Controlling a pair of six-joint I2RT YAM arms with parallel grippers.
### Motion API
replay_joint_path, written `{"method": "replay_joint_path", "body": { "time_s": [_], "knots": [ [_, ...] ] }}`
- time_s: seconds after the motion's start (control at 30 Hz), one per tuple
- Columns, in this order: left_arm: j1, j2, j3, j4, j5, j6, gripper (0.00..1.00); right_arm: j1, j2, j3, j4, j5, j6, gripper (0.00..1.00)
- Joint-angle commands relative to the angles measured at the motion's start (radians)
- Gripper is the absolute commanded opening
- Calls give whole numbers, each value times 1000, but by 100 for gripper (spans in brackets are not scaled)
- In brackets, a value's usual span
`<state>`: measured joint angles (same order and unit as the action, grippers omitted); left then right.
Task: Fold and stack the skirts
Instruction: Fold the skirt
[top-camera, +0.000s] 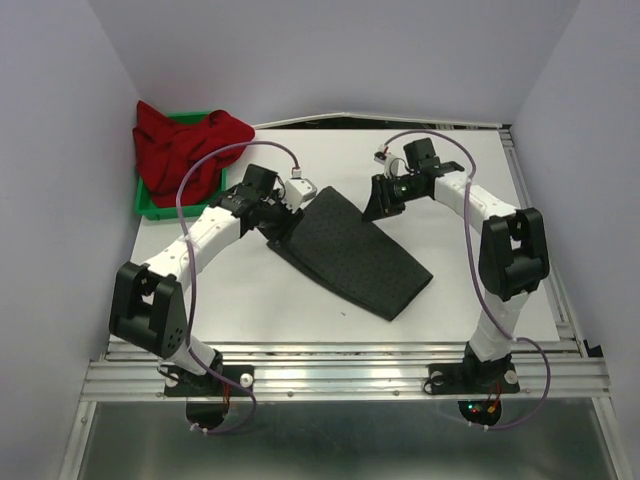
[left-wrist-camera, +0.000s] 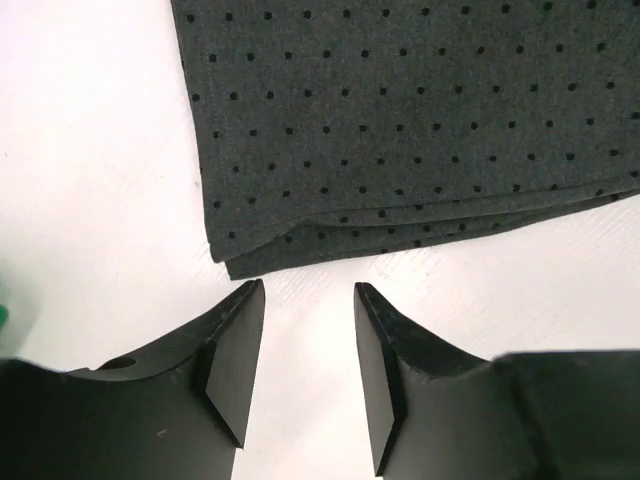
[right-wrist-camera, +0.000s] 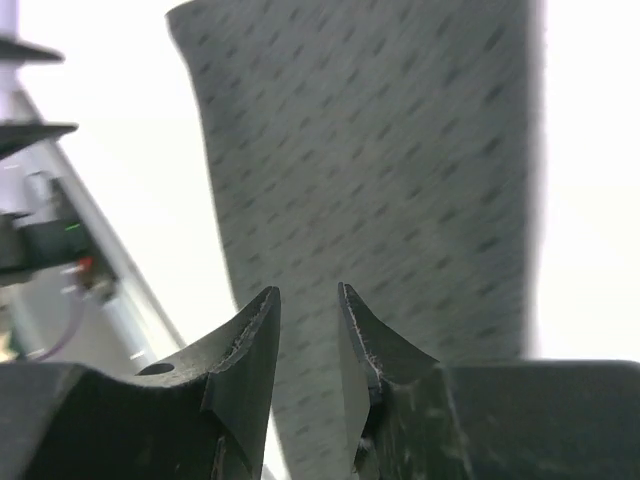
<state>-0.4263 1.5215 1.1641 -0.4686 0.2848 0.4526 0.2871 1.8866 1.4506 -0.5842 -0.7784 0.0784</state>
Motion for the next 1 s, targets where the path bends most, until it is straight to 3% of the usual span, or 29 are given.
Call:
{"method": "replay_joint_path", "body": {
  "time_s": [0.0, 0.17, 0.43, 0.6, 0.67, 0.77, 0.83, 0.93, 0.97],
  "knots": [
    [-2, 6, -55, -10, -4, -107, 50, 1, 69, 97, -88, 113, -160, 35],
    [7, 87, -102, 16, -12, -190, 33, 1, 100, 38, -140, 198, -250, 32],
    [12, 273, -55, 50, -9, -207, 29, 1, 16, -249, -95, 214, -269, 31],
    [12, 439, 170, 67, 10, -206, 28, 11, -17, -378, -63, 121, -204, 31],
    [11, 536, 328, 35, 17, -206, 28, 20, -26, -407, -43, 56, -165, 32],
    [11, 607, 504, 2, 37, -189, 32, 29, -27, -380, -29, -22, -119, 35],
    [12, 600, 545, 2, 33, -166, 38, 29, -29, -336, -28, -38, -103, 40],
    [24, 490, 494, 34, 28, -106, 49, 29, -46, -227, -26, -19, -88, 50],
    [27, 391, 402, 76, 22, -85, 55, 29, -56, -182, -26, 5, -85, 55]
  ]
}}
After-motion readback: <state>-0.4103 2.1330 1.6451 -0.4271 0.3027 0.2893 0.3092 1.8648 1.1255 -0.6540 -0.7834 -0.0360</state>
